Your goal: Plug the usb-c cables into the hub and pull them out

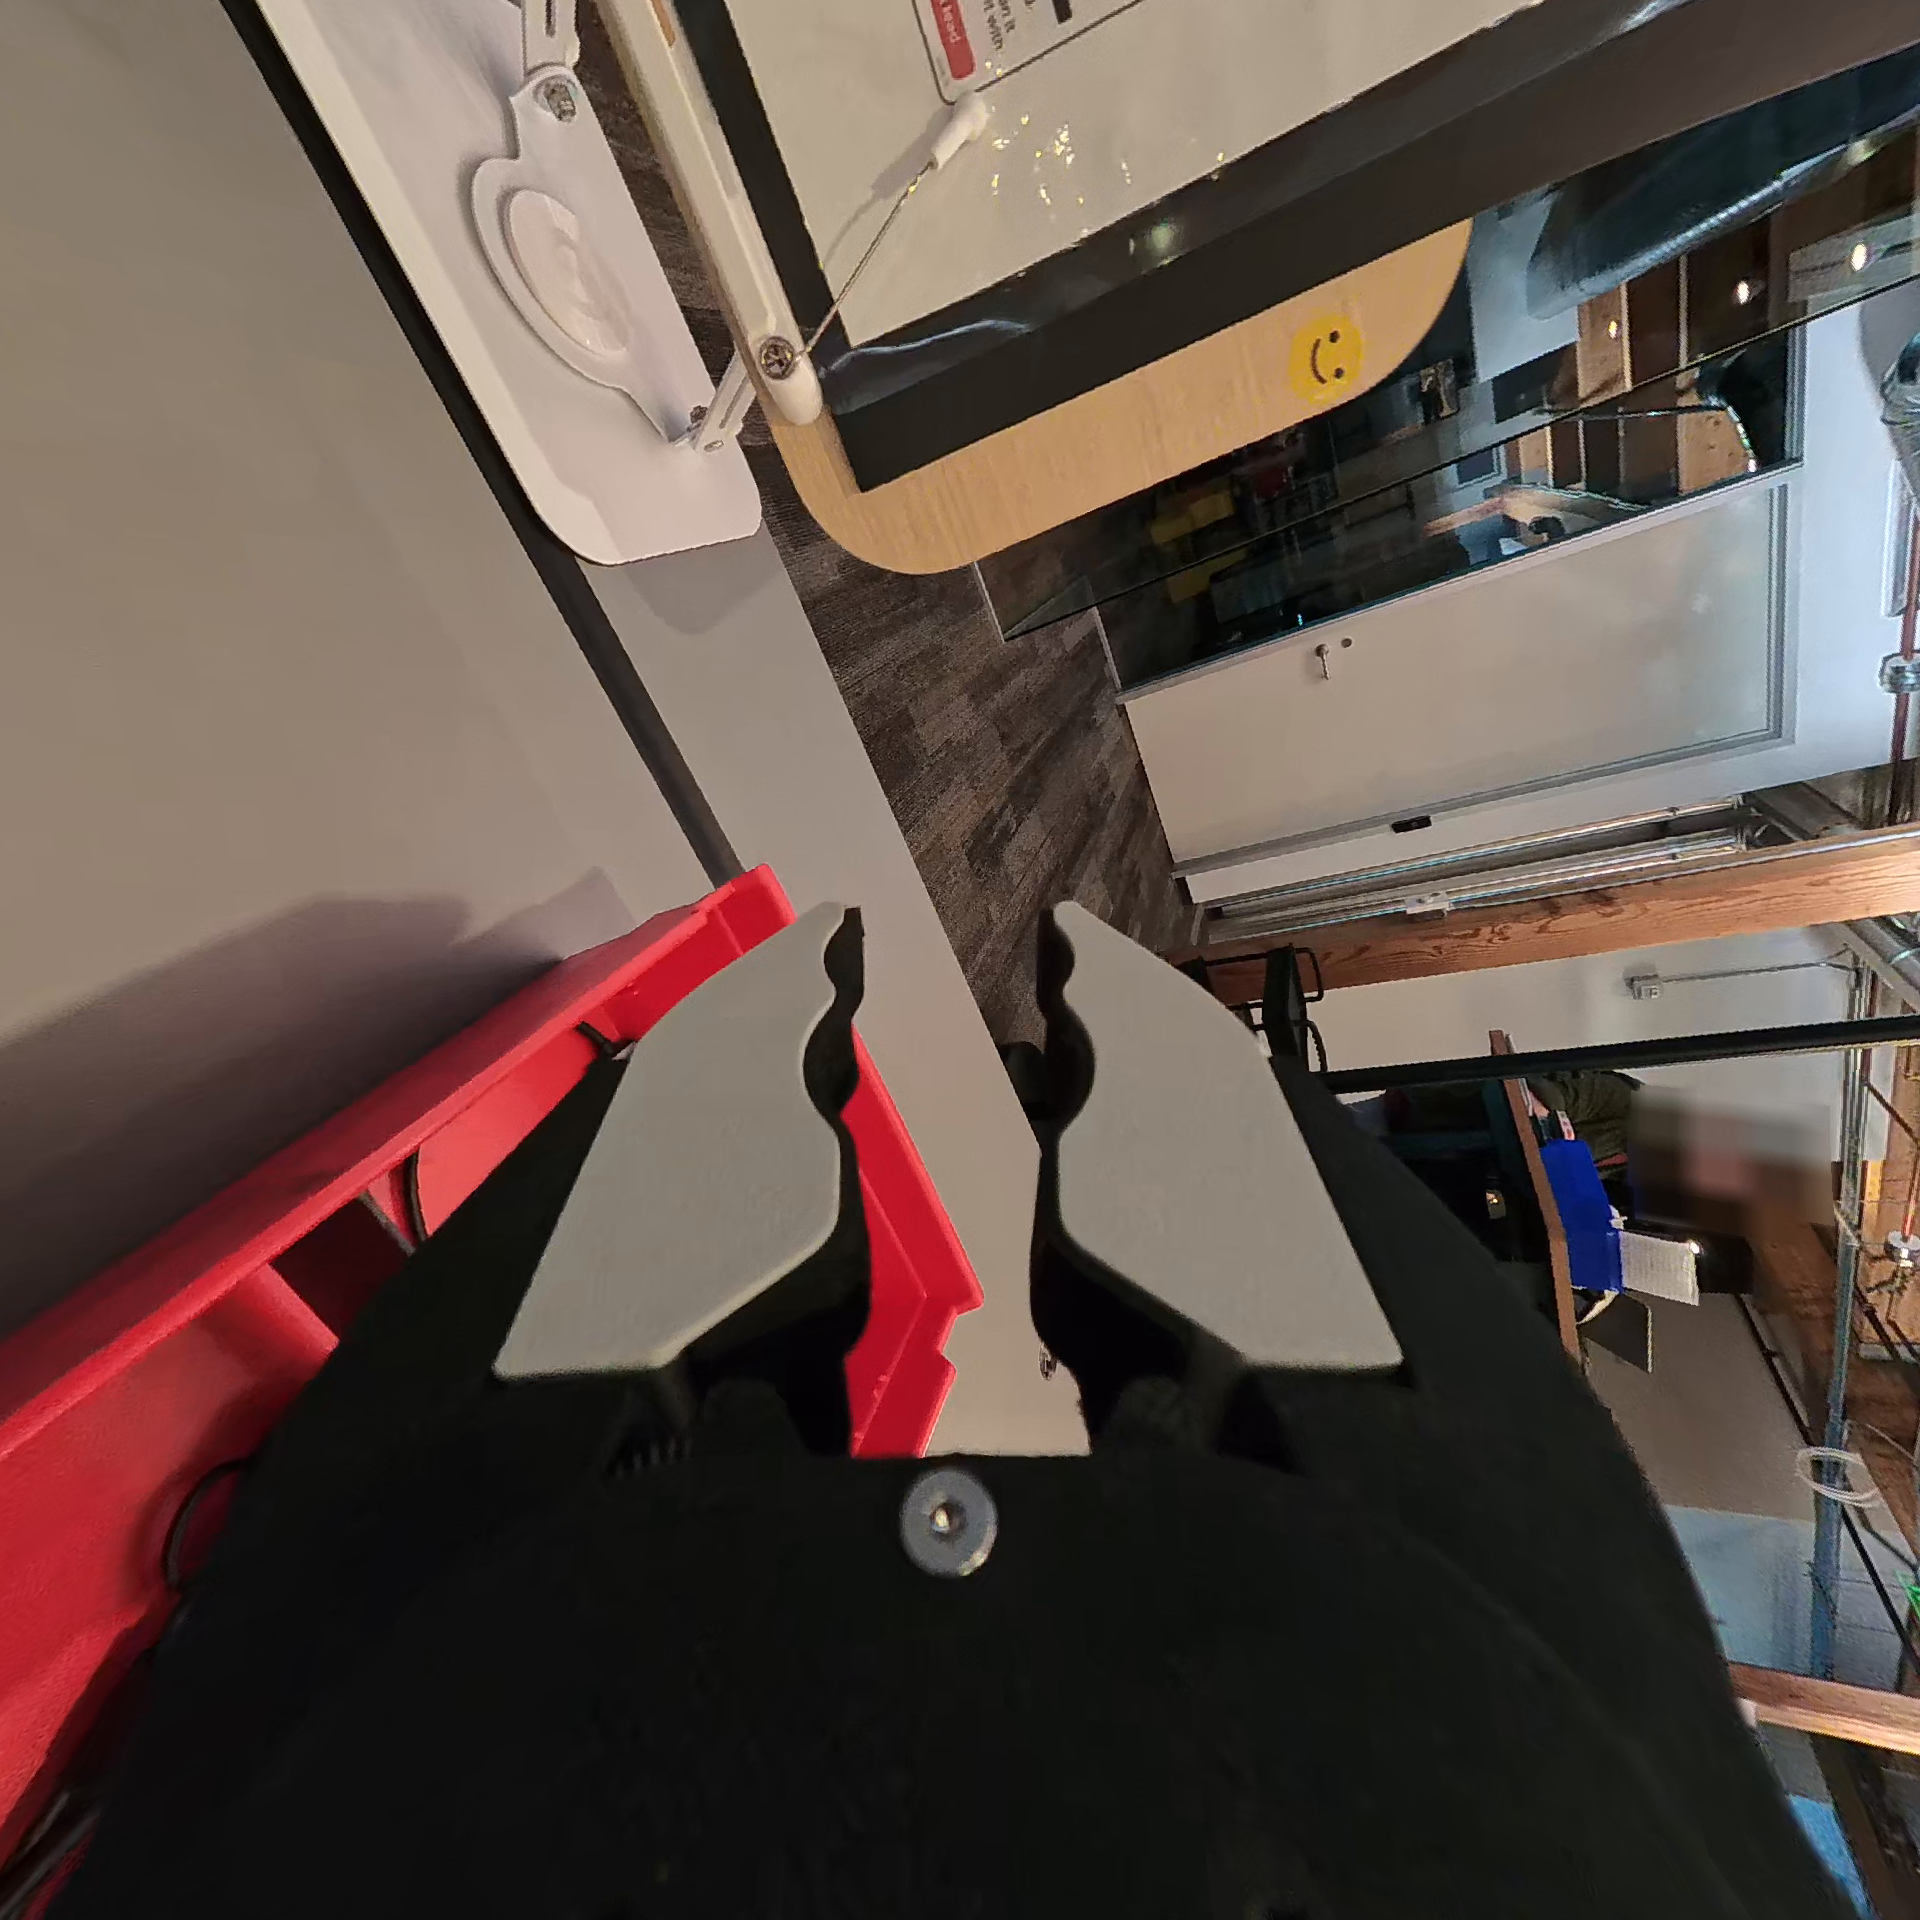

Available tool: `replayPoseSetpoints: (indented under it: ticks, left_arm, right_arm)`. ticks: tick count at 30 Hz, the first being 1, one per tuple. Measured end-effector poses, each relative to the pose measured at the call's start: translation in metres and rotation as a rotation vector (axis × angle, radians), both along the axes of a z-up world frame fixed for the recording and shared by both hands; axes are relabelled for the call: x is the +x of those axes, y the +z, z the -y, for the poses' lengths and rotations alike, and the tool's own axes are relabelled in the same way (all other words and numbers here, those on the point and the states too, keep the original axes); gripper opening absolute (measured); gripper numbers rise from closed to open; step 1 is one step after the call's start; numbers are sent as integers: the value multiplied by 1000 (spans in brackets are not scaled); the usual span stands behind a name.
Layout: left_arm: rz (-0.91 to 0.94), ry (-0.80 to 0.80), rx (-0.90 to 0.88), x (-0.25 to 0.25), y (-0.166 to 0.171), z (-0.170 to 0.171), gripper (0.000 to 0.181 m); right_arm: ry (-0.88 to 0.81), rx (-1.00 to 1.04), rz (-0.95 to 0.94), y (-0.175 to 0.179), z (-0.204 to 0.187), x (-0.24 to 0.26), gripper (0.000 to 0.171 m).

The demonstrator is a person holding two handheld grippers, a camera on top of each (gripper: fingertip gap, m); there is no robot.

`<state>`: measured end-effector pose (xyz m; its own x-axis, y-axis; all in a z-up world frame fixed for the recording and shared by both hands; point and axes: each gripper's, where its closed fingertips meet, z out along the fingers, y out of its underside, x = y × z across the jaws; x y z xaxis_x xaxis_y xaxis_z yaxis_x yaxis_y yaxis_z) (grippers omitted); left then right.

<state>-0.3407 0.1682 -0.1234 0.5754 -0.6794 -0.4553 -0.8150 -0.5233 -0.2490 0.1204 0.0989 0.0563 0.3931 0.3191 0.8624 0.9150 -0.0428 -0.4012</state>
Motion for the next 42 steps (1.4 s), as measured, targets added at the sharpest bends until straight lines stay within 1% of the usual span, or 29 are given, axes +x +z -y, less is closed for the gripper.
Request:
replayPoseSetpoints:
  ticks: [3, 6, 12, 15, 22, 26, 28, 30, 33, 35, 37, 39, 40, 42]
  left_arm:
    - [28, 20, -10, -1, 2, 1, 27]
    - [62, 27, 26, -2, 19, 6, 26]
    - [59, 18, 196, 7, 85, 19, 23]
    - [32, 27, 330, 12, 122, 25, 23]
    - [5, 14, 551, 30, 183, 44, 23]
    - [23, -5, 686, 46, 220, 62, 22]
    - [42, -27, 743, 57, 236, 73, 22]
    - [63, -64, 782, 69, 247, 84, 22]
    - [60, -118, 816, 89, 256, 97, 22]
    - [42, -156, 819, 103, 256, 103, 22]
    - [8, -192, 830, 118, 256, 109, 22]
    - [-16, -232, 842, 134, 257, 116, 22]
    - [-22, -249, 847, 141, 257, 120, 22]
    - [-31, -276, 851, 152, 257, 128, 22]
  right_arm:
    - [2, 0, 7, -1, 0, -2, 33]
    - [11, 17, 14, 2, 1, -6, 33]
    - [66, 137, -5, 27, 7, -27, 31]
    - [106, 220, 0, 42, 12, -44, 31]
    - [226, 334, 14, 58, 27, -90, 30]
    - [319, 425, -34, 70, 41, -128, 31]
    - [402, 438, -122, 74, 53, -153, 31]
    - [490, 391, -246, 71, 64, -182, 32]
    - [635, 251, -560, 68, 84, -224, 43]
    - [687, 147, -760, 65, 90, -243, 51]
    - [674, 99, -853, 55, 84, -251, 62]
    - [642, 88, -885, 46, 75, -253, 71]
    - [627, 74, -911, 42, 70, -253, 74]
    - [613, -5, -989, 33, 64, -255, 75]
